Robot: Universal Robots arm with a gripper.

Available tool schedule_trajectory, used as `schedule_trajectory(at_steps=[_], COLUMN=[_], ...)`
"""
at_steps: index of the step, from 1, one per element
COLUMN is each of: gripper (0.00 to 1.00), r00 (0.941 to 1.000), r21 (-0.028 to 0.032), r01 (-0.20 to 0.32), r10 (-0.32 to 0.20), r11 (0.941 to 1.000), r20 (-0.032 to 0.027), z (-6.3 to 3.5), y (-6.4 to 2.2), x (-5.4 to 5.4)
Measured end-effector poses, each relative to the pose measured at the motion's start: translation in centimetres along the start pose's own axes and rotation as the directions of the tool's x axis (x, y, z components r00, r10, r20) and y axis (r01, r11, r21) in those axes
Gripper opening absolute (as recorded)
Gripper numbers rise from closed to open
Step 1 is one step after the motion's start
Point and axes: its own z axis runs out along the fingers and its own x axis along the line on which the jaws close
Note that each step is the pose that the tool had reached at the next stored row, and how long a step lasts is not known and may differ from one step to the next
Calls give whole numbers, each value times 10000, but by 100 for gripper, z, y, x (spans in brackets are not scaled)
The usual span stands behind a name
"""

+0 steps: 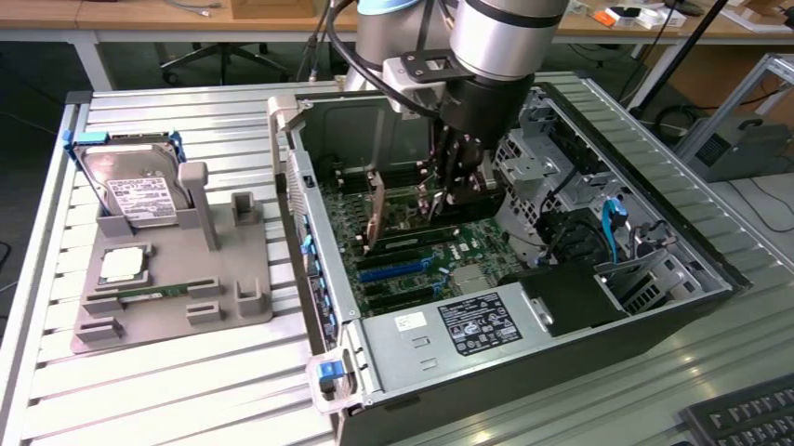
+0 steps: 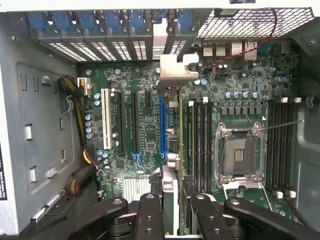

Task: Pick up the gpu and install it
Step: 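Insert the gpu into the slot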

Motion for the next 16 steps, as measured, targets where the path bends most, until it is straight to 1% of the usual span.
schedule_trajectory(at_steps=[16], gripper=[27], r00=[10000], r21=[1], r01=[1], r10=[-1], r11=[10000], r20=[-1], z=[49], y=[0], x=[22])
